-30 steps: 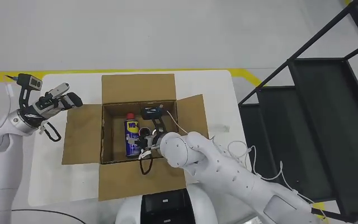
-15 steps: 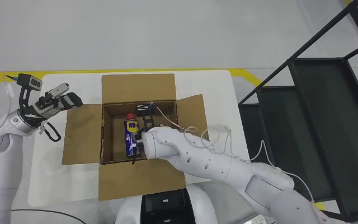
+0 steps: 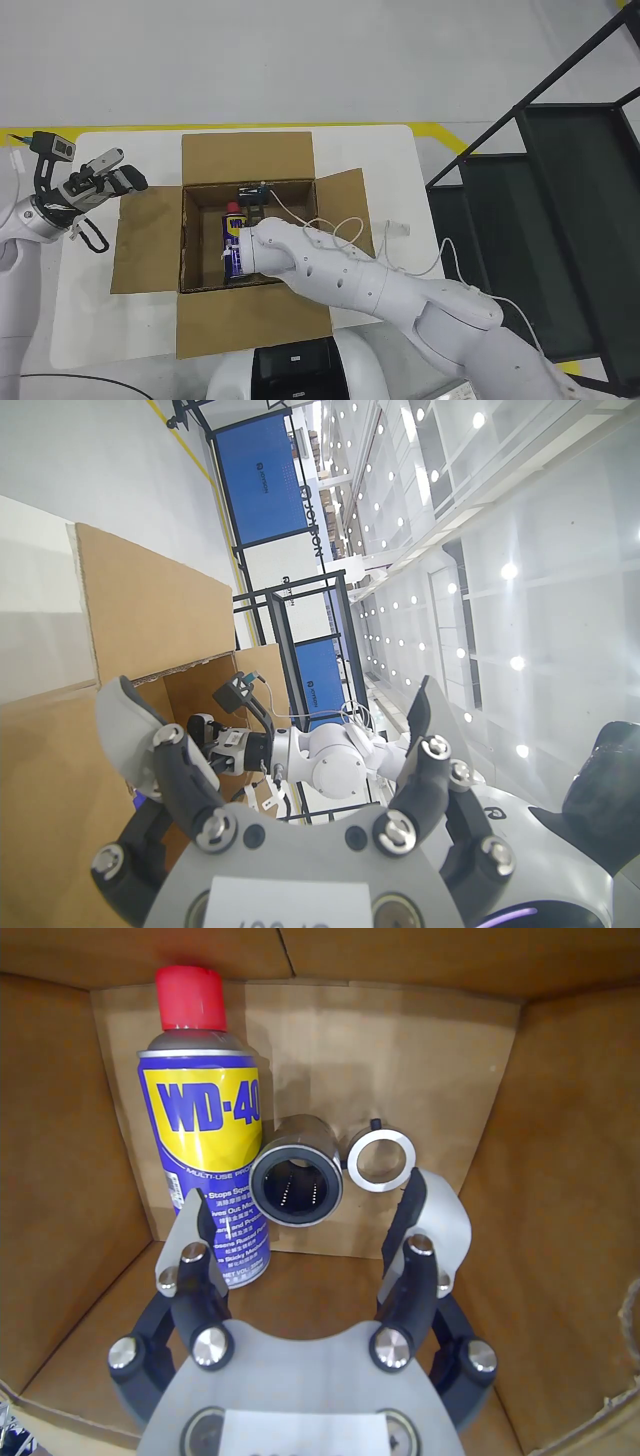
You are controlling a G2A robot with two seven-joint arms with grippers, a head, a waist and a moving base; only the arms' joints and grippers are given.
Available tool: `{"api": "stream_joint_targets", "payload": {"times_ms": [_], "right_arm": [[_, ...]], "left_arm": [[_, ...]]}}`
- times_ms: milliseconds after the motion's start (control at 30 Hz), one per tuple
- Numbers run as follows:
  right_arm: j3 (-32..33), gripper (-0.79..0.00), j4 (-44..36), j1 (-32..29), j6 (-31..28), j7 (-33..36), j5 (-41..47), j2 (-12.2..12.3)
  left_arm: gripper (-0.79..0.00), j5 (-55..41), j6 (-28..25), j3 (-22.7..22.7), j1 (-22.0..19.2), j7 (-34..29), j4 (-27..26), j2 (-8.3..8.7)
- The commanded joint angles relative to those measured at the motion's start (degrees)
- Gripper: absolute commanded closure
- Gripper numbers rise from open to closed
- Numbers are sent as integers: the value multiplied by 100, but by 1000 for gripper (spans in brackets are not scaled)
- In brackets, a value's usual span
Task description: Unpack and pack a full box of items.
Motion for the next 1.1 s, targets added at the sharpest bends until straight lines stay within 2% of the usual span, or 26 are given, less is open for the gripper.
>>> {"api": "stream_joint_targets", "payload": {"times_ms": [0,133,267,533,633,767,800,900,933,1067], "right_arm": [[1,-686,122,35,5,-5,30,-48],[-19,-606,318,90,41,-40,77,-142],[-48,-585,494,125,112,-111,138,-226],[-189,-640,847,250,137,-136,311,-396],[-248,-628,1001,312,141,-140,397,-478],[-303,-551,1183,374,145,-144,494,-570],[-314,-493,1225,389,138,-138,516,-591],[-345,-437,1341,426,118,-117,568,-647],[-361,-382,1403,442,113,-113,593,-675],[-392,-351,1516,478,109,-108,645,-748]], "left_arm": [[-785,0,0,0,0,0,0,0],[-785,0,0,0,0,0,0,0],[-785,0,0,0,0,0,0,0],[-785,0,0,0,0,0,0,0],[-785,0,0,0,0,0,0,0],[-785,0,0,0,0,0,0,0],[-785,0,0,0,0,0,0,0],[-785,0,0,0,0,0,0,0],[-785,0,0,0,0,0,0,0],[-785,0,0,0,0,0,0,0]]}}
